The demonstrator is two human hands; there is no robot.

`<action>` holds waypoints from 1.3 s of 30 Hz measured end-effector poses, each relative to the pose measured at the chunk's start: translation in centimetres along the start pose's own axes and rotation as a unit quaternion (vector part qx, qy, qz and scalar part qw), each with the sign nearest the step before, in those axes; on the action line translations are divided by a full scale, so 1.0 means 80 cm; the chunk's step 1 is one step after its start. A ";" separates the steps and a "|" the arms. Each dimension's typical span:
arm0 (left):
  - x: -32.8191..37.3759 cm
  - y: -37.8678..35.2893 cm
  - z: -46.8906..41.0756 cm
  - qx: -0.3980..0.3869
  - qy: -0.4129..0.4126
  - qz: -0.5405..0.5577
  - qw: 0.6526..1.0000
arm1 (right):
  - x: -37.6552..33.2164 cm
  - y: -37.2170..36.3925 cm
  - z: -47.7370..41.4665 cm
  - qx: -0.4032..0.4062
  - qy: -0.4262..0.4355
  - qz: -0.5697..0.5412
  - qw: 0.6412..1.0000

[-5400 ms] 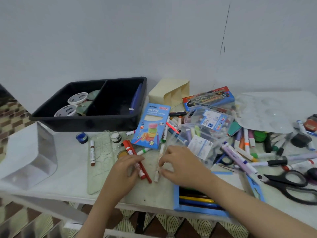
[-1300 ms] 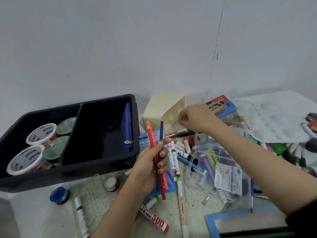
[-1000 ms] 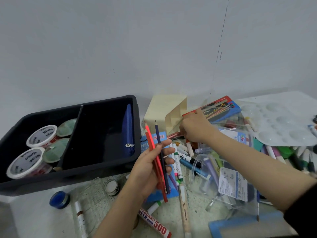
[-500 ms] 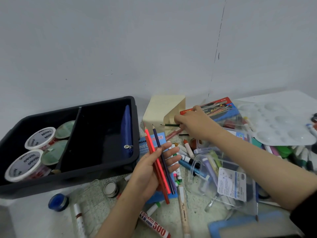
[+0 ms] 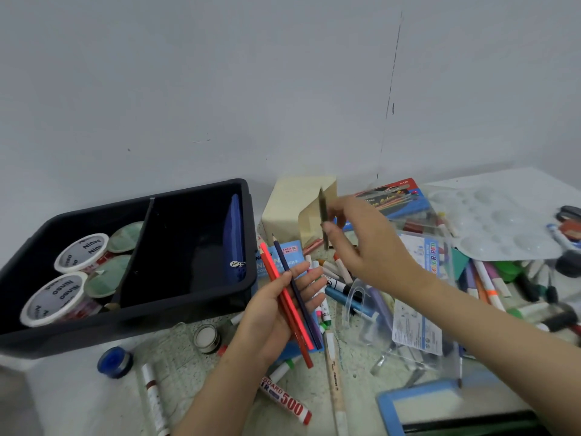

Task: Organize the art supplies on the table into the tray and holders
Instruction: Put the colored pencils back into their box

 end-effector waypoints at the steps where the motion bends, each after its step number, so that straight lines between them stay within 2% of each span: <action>1: -0.002 0.000 0.001 0.001 0.000 -0.003 1.000 | 0.005 0.007 0.001 0.008 -0.064 -0.046 0.997; 3: -0.006 0.001 0.002 -0.001 0.005 -0.007 1.000 | 0.018 0.006 0.006 -0.014 -0.194 -0.128 0.973; 6: -0.017 -0.008 0.009 -0.034 0.032 0.012 0.999 | 0.026 -0.028 0.029 -0.181 -0.310 -0.141 0.923; 8: -0.024 -0.015 0.017 -0.061 0.047 0.010 0.997 | 0.023 -0.041 0.045 -0.265 -0.310 -0.112 0.906; 12: -0.032 -0.022 0.029 -0.099 0.049 -0.055 0.992 | 0.016 -0.040 0.056 -0.315 -0.288 -0.101 0.899; 14: -0.033 -0.023 0.034 -0.119 0.044 -0.067 0.990 | 0.017 -0.038 0.059 -0.310 -0.297 -0.123 0.895; 18: -0.039 -0.026 0.046 -0.162 0.050 -0.108 0.980 | 0.018 -0.018 0.055 -0.212 -0.302 -0.195 0.909; 20: -0.042 -0.028 0.054 -0.181 0.056 -0.123 0.974 | 0.012 -0.011 0.054 -0.189 -0.293 -0.234 0.907; 27: -0.060 -0.039 0.082 -0.244 0.100 -0.154 0.952 | -0.003 -0.017 0.074 -0.221 -0.294 -0.315 0.875; 33: -0.073 -0.038 0.091 -0.274 0.147 -0.151 0.938 | -0.011 -0.002 0.081 -0.234 -0.282 -0.325 0.872; 39: -0.089 -0.046 0.096 -0.292 0.170 -0.153 0.929 | -0.003 0.011 0.098 -0.235 -0.309 -0.325 0.863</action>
Point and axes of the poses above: each hand's wrist, its own z-axis away from the middle knuckle, its own y-axis out of the back of the hand, x = y × z, the point moved 9 cm from there along -z, towards the middle knuckle, and after that the axes turned 11 degrees about z, right-handed, at the moved point
